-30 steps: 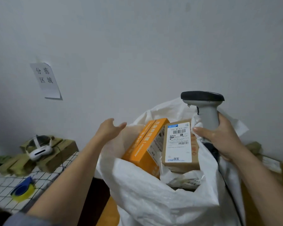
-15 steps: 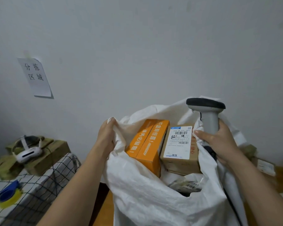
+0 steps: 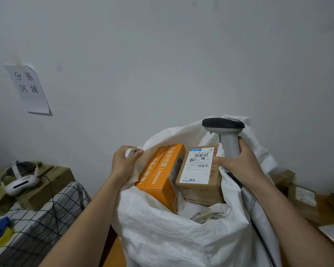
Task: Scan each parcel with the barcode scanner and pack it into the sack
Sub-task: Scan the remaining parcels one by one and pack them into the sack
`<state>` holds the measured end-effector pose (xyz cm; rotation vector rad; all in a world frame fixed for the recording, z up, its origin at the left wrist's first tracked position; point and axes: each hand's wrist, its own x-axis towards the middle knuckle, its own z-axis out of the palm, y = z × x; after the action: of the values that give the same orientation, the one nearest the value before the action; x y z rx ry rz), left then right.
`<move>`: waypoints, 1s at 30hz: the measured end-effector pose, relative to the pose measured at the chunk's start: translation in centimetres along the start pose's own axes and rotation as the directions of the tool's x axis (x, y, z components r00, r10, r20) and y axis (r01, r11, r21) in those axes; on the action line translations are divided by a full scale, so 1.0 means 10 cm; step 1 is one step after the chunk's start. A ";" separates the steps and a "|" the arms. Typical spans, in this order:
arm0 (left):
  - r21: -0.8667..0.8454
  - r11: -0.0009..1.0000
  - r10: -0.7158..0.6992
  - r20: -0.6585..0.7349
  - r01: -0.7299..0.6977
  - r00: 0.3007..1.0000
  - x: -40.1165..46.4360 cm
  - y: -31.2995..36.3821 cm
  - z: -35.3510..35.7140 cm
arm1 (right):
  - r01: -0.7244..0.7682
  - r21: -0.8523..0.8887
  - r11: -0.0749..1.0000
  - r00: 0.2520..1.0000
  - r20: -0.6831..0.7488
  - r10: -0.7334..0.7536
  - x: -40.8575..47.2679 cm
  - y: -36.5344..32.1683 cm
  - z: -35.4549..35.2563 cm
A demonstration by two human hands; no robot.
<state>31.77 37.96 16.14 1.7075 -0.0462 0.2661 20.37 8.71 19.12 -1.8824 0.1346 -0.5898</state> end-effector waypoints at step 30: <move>0.061 0.989 0.146 -0.351 -0.134 0.925 0.02 0.85 -0.06 | 0.317 -0.026 0.948 0.813 -0.507 -0.286 0.51 -0.99 -0.53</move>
<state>30.29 37.28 24.50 1.6703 0.1045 0.6829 20.52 6.19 31.18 -1.6604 0.1563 -1.2947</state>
